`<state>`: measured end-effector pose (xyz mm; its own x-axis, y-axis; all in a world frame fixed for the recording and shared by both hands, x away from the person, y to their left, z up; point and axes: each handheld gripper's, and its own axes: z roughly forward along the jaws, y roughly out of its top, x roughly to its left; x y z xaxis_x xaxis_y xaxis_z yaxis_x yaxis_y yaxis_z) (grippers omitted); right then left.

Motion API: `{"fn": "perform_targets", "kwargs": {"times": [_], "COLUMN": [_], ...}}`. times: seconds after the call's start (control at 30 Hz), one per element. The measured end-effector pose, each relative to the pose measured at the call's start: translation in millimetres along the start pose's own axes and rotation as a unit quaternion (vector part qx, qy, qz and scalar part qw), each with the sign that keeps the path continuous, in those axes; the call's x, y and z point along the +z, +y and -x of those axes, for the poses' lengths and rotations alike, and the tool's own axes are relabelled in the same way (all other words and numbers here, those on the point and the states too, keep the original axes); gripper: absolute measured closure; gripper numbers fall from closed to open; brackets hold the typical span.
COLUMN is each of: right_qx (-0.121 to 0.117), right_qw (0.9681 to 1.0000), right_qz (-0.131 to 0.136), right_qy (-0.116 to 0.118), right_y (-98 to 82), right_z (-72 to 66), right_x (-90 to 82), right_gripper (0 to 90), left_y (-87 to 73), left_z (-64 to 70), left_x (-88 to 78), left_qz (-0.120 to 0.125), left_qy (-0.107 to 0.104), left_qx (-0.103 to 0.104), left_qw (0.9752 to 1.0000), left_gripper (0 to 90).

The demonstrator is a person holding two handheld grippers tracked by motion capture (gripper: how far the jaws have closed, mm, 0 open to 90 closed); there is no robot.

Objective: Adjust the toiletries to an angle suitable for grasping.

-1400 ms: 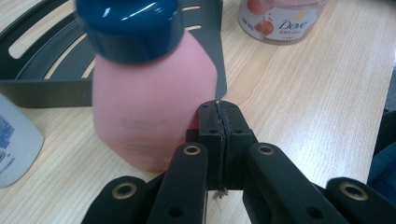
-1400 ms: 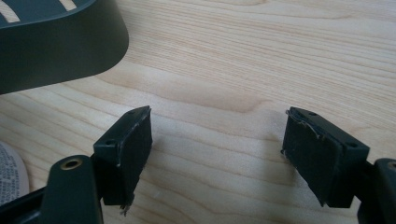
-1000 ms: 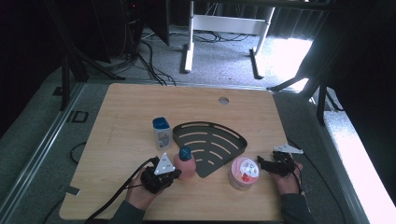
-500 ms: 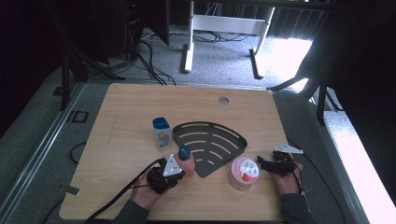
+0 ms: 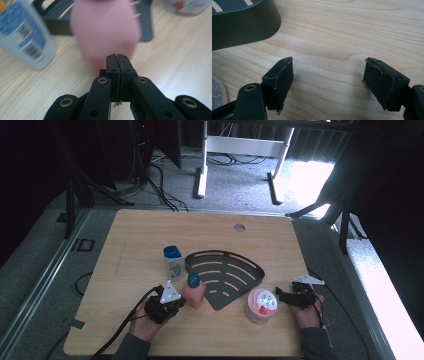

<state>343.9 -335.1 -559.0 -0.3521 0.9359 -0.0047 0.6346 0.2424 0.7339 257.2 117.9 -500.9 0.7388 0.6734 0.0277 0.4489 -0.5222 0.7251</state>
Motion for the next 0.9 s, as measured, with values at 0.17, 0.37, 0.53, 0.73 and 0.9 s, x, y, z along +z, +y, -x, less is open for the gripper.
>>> {"fn": "perform_targets", "kwargs": {"times": [0.17, 0.37, 0.53, 0.73, 0.9], "right_qx": [0.0, 0.0, 0.001, 0.0, 0.0], "right_qw": [1.0, 1.0, 1.0, 1.0, 1.0], "right_qz": [0.0, 0.0, 0.0, 0.0, 0.0], "right_qy": [0.0, 0.0, 0.0, 0.0, 0.0], "right_y": [0.0, 0.0, 0.0, 0.0, 0.0], "right_z": [0.0, 0.0, -0.1, 0.0, 0.0], "right_x": [0.0, 0.0, 0.0, 0.0, 0.0], "right_gripper": [23.6, 23.6, 23.6, 23.6, 23.6], "left_y": [16.7, 31.9, 36.4, 43.7, 44.4], "left_z": [9.5, 10.9, 10.4, 9.9, 10.4], "left_x": [2.1, 10.7, 15.8, 18.3, 18.1], "left_qz": [0.021, 0.042, 0.055, 0.06, 0.063], "left_qy": [-0.014, -0.029, -0.035, -0.03, -0.024], "left_qx": [0.015, 0.007, 0.002, -0.001, -0.004], "left_qw": [0.9996, 0.9987, 0.9979, 0.9977, 0.9977], "left_gripper": [89.1, 89.1, 89.4, 89.4, 89.7]}}
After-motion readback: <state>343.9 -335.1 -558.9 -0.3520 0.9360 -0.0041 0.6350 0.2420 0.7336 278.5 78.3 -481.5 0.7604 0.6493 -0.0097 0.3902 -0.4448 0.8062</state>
